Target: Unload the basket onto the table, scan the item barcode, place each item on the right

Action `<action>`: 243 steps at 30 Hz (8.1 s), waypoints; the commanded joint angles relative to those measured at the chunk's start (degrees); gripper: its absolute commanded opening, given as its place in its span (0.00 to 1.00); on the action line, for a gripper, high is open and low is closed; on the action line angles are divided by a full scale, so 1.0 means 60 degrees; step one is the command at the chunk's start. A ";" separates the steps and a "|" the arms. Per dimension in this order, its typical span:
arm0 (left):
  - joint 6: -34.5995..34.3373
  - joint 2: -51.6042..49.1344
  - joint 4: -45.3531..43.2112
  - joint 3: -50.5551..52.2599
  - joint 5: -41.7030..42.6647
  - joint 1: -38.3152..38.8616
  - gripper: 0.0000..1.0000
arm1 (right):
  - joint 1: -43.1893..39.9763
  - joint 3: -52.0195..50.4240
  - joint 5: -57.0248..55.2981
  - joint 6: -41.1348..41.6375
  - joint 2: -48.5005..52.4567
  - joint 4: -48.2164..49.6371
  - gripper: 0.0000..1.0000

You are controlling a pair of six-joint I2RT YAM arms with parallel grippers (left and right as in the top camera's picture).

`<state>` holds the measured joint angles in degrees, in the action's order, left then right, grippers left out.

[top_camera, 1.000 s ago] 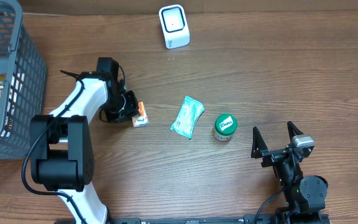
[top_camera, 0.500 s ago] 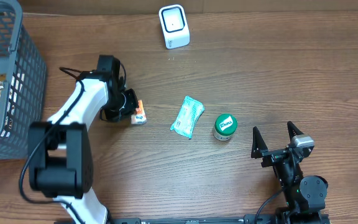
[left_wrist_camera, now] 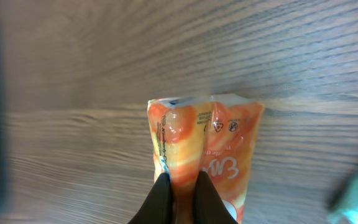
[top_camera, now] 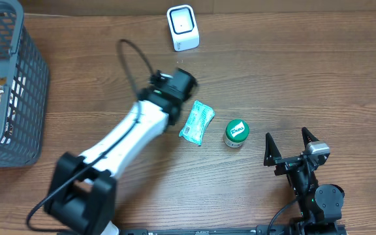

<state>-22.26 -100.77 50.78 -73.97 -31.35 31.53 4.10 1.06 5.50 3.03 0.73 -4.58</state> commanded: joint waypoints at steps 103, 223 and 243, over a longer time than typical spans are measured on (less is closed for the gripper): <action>0.1963 -0.0659 -0.2583 0.1949 0.4630 -0.1938 0.32 | -0.0055 -0.0102 -0.0120 0.0069 -0.0095 0.0029 1.00; -0.0466 -0.0659 -0.3829 0.2135 0.6765 0.0117 0.25 | -0.0055 -0.0102 -0.0120 0.0069 -0.0095 0.0029 1.00; -0.2932 -0.0659 -0.4819 0.1912 0.5329 0.0000 0.22 | -0.0055 -0.0102 -0.0120 0.0069 -0.0095 0.0029 1.00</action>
<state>-36.56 -103.96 23.00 -61.19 1.58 31.79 4.12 1.06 5.50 3.05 0.73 -4.58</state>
